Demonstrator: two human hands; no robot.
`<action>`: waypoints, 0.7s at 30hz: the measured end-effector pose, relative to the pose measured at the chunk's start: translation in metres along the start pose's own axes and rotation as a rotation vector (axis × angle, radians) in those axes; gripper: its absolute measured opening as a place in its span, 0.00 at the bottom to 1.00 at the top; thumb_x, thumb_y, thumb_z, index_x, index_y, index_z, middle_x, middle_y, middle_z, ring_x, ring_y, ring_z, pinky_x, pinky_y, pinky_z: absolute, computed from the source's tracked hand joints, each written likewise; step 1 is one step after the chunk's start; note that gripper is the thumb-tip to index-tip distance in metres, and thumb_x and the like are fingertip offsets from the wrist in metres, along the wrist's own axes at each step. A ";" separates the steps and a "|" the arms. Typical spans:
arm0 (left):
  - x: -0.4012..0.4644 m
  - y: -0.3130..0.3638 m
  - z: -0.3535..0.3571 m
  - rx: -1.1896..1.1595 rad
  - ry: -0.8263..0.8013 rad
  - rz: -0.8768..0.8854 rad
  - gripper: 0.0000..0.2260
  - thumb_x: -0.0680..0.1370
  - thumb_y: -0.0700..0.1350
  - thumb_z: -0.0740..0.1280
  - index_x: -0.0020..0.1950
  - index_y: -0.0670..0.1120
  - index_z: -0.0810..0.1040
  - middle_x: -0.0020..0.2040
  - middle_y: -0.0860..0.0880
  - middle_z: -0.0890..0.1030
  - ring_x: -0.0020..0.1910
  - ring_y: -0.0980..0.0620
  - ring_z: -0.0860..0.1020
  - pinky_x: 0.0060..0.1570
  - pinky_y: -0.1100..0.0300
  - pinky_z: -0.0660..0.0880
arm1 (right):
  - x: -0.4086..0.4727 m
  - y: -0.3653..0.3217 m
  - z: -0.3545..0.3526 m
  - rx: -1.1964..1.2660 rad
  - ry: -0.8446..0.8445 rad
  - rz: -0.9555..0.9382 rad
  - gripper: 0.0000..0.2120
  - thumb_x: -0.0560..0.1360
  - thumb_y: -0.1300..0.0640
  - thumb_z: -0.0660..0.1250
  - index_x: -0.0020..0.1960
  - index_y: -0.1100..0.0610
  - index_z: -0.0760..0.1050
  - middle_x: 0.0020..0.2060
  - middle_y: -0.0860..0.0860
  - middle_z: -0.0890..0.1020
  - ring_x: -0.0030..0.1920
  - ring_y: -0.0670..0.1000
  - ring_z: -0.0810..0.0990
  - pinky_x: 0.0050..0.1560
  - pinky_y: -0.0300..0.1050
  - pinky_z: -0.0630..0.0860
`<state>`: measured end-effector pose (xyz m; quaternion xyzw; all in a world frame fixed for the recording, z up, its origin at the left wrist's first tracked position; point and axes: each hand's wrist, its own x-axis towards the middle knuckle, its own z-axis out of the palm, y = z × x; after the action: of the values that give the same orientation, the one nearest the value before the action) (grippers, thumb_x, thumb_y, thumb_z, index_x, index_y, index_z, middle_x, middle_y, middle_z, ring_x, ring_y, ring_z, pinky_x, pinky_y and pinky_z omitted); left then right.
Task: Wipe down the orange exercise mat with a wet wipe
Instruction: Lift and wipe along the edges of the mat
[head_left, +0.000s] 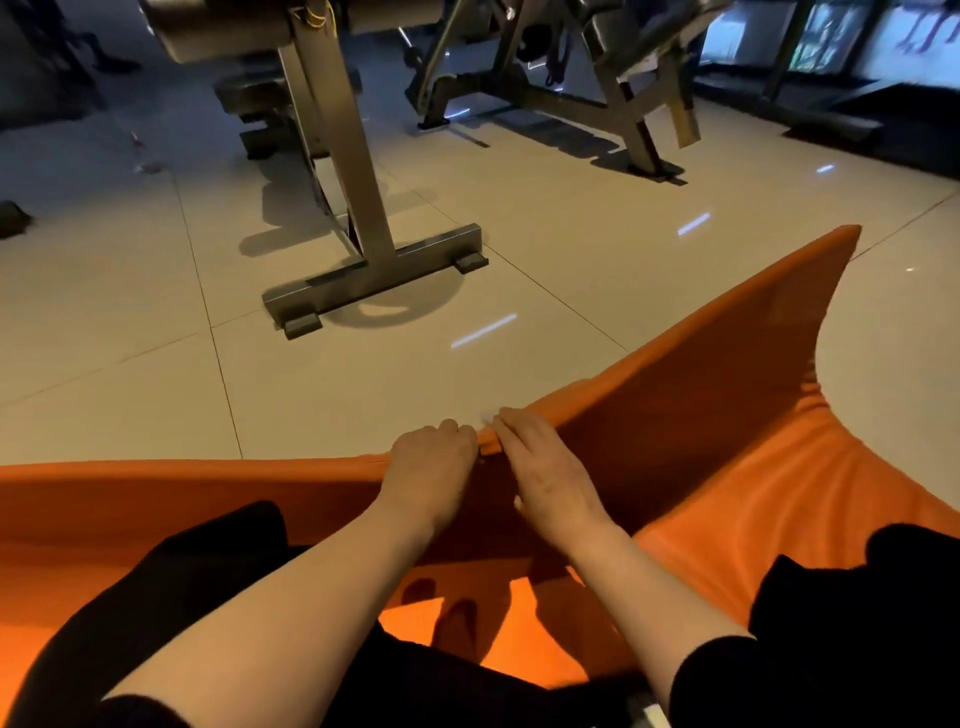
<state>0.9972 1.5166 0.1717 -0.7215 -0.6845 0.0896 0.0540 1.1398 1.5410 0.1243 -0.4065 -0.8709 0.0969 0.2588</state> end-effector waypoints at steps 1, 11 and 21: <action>-0.003 -0.001 0.001 -0.019 0.014 0.000 0.09 0.83 0.46 0.56 0.60 0.46 0.72 0.55 0.47 0.76 0.52 0.45 0.78 0.39 0.55 0.66 | -0.004 0.010 -0.008 -0.055 -0.002 0.037 0.44 0.47 0.75 0.72 0.64 0.65 0.74 0.60 0.58 0.77 0.63 0.54 0.69 0.61 0.41 0.72; -0.009 -0.012 -0.004 -0.111 0.031 0.014 0.09 0.82 0.45 0.60 0.60 0.45 0.75 0.57 0.46 0.78 0.57 0.44 0.77 0.46 0.56 0.68 | -0.019 -0.040 -0.027 -0.197 -0.198 0.063 0.46 0.67 0.66 0.75 0.77 0.66 0.52 0.78 0.59 0.53 0.78 0.57 0.50 0.75 0.43 0.43; -0.008 0.024 -0.029 -0.097 0.011 0.018 0.13 0.79 0.38 0.60 0.62 0.44 0.76 0.61 0.45 0.78 0.61 0.44 0.76 0.55 0.55 0.72 | -0.012 -0.027 -0.033 -0.058 -0.123 0.316 0.40 0.71 0.69 0.67 0.78 0.62 0.52 0.79 0.55 0.50 0.78 0.51 0.46 0.70 0.32 0.41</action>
<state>1.0259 1.5084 0.1958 -0.7298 -0.6813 0.0530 0.0220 1.1467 1.5131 0.1581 -0.5388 -0.8128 0.1361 0.1746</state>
